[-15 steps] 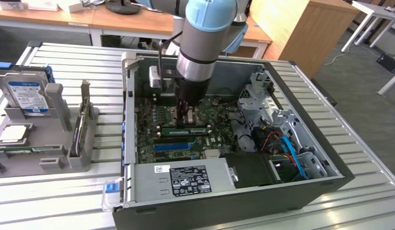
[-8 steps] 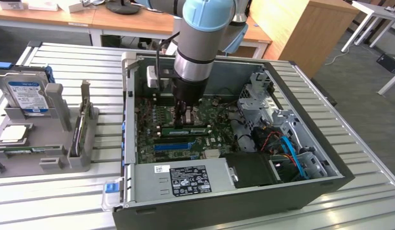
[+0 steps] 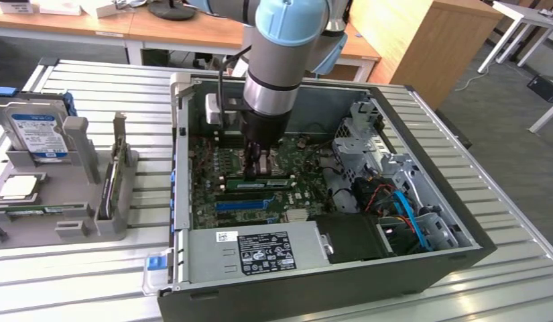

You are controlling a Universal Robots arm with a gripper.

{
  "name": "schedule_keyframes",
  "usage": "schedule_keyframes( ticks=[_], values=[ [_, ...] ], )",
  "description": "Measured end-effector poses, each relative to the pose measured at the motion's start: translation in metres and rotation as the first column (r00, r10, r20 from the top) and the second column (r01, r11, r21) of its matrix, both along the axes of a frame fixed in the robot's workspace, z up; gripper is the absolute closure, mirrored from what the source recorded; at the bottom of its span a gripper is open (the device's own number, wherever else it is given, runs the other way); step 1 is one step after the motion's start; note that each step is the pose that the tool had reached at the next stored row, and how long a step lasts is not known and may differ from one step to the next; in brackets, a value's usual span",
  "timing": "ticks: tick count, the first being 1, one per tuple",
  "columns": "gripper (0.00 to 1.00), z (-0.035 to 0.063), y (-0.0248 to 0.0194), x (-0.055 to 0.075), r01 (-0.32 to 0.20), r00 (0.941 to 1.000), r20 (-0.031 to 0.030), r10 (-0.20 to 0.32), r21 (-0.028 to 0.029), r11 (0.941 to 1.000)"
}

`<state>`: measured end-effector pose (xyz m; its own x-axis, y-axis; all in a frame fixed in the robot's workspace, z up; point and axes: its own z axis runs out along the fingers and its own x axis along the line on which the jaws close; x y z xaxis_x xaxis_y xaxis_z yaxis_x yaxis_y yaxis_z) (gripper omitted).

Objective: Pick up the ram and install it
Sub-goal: 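Press down the ram until it locks into place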

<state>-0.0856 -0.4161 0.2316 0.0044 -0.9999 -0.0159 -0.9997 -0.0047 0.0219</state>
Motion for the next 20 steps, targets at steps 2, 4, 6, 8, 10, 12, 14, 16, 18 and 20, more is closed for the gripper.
schedule_keyframes(
  ticks=[2, 4, 6, 8, 10, 12, 14, 16, 18, 20],
  values=[
    [0.89, -0.001, 0.0, 0.0, 0.0, 1.0, 0.0, 0.0, 0.0, 1.0],
    [0.89, -0.0011, -0.0001, 0.0, 0.0, 1.0, -0.0001, 0.0, -0.0002, 1.0],
    [0.89, -0.0012, 0.0, 0.0, 0.0, 1.0, 0.0, 0.0, -0.0001, 1.0],
    [0.89, -0.0019, 0.0001, 0.0, 0.0, 1.0, 0.0002, 0.0, 0.0004, 1.0],
    [0.89, -0.0028, 0.0, 0.0, 0.0, 1.0, 0.0001, 0.0, 0.0, 1.0],
    [0.89, -0.004, 0.0, 0.0, 0.0, 1.0, 0.0001, 0.0, 0.0001, 1.0],
    [0.89, -0.0041, 0.0, 0.0, 0.0, 1.0, 0.0001, 0.0, -0.0001, 1.0],
    [0.89, -0.0041, 0.0, 0.0, 0.0, 1.0, 0.0, 0.0, -0.0002, 1.0],
    [0.89, -0.0047, 0.0, 0.0, 0.0, 1.0, 0.0003, 0.0, 0.0003, 1.0],
    [0.89, -0.0055, 0.0, 0.0, 0.0, 1.0, 0.0001, 0.0, 0.0, 1.0]
  ],
)
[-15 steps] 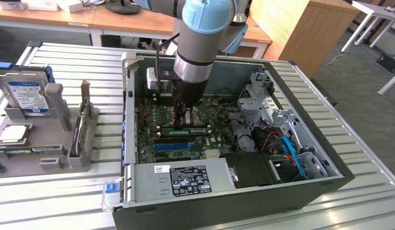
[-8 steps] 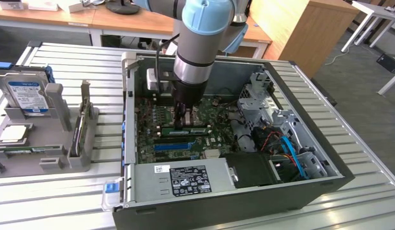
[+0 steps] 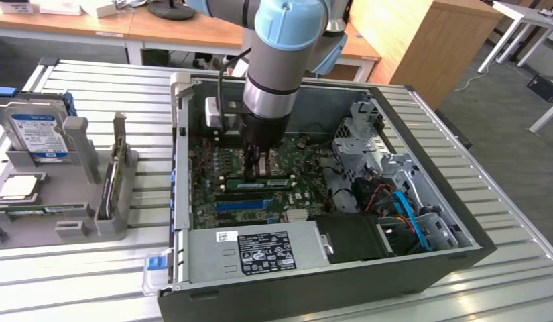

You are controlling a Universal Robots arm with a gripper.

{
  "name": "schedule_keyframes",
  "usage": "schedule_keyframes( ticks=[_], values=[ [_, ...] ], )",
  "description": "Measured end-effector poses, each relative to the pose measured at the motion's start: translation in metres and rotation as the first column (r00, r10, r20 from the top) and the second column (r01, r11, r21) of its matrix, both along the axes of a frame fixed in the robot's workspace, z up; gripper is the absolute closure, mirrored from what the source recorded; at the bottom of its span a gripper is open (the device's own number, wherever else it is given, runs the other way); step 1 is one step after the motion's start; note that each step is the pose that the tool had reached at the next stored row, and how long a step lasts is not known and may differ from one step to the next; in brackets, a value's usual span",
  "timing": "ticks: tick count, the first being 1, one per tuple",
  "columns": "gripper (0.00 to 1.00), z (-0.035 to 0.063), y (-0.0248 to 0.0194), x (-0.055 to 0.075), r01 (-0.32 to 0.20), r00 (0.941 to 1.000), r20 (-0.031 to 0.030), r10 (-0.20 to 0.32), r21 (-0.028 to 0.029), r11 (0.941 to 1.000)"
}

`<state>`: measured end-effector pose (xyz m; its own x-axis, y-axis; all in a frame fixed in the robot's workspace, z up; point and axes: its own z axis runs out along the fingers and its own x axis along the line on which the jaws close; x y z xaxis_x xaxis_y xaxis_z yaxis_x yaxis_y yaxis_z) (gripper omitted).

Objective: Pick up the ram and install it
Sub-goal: 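Press down the ram until it locks into place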

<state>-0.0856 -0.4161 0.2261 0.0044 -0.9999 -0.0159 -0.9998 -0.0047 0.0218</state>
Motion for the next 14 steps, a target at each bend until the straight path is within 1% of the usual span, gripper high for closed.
schedule_keyframes(
  ticks=[14],
  values=[
    [0.89, -0.0021, 0.0, 0.0, 0.0, 1.0, -0.0001, 0.0, -0.0002, 1.0]
  ],
)
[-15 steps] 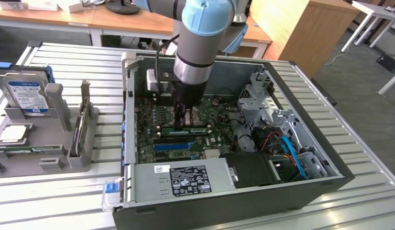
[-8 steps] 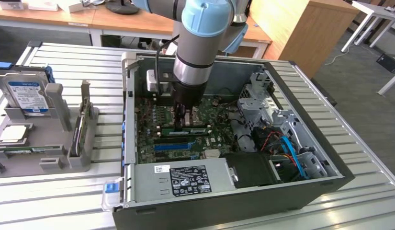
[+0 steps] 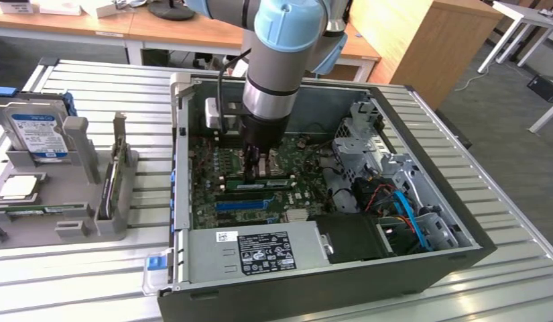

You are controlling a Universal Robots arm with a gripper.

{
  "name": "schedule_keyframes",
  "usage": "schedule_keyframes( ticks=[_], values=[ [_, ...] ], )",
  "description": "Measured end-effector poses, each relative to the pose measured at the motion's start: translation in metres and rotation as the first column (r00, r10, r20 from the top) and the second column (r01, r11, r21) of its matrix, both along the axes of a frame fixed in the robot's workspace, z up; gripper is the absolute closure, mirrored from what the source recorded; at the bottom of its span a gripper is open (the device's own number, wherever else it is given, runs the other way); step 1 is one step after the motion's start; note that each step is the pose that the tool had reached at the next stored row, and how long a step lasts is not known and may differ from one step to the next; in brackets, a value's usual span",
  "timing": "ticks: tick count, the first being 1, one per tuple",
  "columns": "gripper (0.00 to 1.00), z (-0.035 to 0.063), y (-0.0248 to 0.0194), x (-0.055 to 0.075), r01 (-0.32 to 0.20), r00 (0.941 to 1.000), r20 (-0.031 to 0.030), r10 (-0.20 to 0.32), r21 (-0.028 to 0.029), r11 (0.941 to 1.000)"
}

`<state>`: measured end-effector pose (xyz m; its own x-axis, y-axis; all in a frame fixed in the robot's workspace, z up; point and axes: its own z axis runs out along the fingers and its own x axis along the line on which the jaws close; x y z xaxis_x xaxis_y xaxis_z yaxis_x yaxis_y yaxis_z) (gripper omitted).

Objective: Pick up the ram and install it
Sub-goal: 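Press down the ram until it locks into place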

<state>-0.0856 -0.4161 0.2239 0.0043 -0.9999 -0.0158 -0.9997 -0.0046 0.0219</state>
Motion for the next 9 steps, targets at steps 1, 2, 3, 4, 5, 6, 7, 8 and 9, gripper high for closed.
schedule_keyframes(
  ticks=[1, 2, 3, 4, 5, 6, 7, 8, 9],
  values=[
    [0.89, -0.0001, 0.0, 0.0, 0.0, 1.0, 0.0, 0.0, 0.0, 1.0],
    [0.89, -0.0002, 0.0, 0.0, 0.0, 1.0, 0.0, 0.0, 0.0, 1.0],
    [0.89, -0.0002, 0.0, 0.0, 0.0, 1.0, 0.0, 0.0, 0.0, 1.0],
    [0.89, -0.0002, 0.0, 0.0, 0.0, 1.0, 0.0001, 0.0, 0.0001, 1.0],
    [0.89, -0.0002, 0.0, 0.0, 0.0, 1.0, 0.0001, 0.0, 0.0001, 1.0],
    [0.89, -0.0002, 0.0, 0.0, 0.0, 1.0, 0.0001, 0.0, 0.0001, 1.0],
    [0.89, -0.0004, 0.0, 0.0, 0.0, 1.0, 0.0, 0.0, 0.0001, 1.0],
    [0.89, -0.0006, 0.0, 0.0, 0.0, 1.0, 0.0, 0.0, 0.0, 1.0],
    [0.89, -0.0009, 0.0, 0.0, 0.0, 1.0, -0.0001, 0.0, 0.0, 1.0]
  ],
)
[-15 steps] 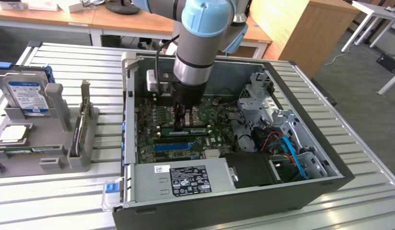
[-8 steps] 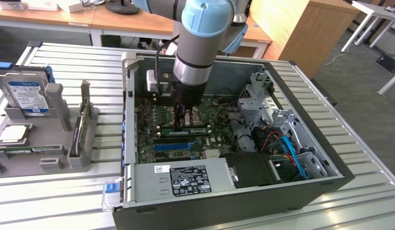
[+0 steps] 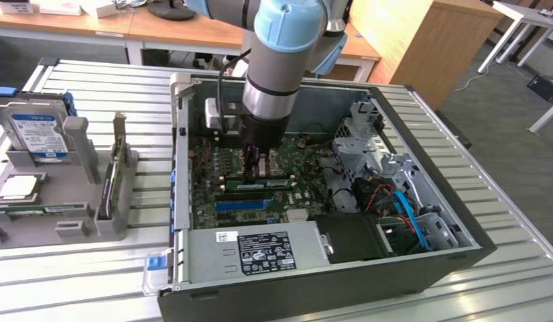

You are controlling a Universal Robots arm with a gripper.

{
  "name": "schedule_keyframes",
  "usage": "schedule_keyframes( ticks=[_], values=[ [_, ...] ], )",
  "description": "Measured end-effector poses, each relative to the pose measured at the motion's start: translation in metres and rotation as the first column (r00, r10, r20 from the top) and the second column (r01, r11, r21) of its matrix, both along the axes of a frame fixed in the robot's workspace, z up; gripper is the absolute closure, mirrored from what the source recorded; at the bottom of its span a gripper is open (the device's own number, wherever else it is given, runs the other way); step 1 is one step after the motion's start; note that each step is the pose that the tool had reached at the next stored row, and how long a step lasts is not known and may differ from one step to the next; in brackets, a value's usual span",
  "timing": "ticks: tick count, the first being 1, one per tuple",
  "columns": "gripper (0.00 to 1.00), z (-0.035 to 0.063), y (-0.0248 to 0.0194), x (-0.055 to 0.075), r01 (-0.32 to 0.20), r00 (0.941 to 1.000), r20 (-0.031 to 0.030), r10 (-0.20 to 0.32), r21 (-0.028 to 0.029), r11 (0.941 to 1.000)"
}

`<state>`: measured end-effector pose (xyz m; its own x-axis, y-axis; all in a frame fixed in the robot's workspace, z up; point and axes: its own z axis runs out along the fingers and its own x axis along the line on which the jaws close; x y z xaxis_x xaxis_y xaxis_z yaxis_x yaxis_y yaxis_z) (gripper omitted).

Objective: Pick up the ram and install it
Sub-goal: 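Press down the ram until it locks into place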

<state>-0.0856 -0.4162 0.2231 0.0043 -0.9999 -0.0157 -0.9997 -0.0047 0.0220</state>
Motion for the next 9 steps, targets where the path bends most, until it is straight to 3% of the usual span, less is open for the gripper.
schedule_keyframes(
  ticks=[9],
  values=[
    [0.89, -0.0007, 0.0, 0.0, 0.0, 1.0, 0.0001, 0.0, 0.0002, 1.0]
  ],
)
